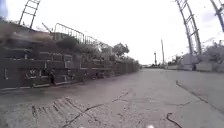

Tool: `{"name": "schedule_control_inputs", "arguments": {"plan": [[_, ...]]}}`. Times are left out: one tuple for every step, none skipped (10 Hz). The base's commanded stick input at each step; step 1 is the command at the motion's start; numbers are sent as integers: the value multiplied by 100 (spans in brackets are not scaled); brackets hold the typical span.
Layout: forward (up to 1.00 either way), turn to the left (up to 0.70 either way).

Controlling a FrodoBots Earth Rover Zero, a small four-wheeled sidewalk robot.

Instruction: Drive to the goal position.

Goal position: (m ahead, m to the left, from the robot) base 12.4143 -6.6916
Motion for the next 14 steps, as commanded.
{"name": "schedule_control_inputs", "arguments": {"plan": [[0, -45], [0, -45], [0, -45], [0, -45], [0, -45], [0, -45], [0, -45], [0, -45], [0, -45], [0, -45], [0, -45], [0, -32], [0, -9], [0, 0]]}}
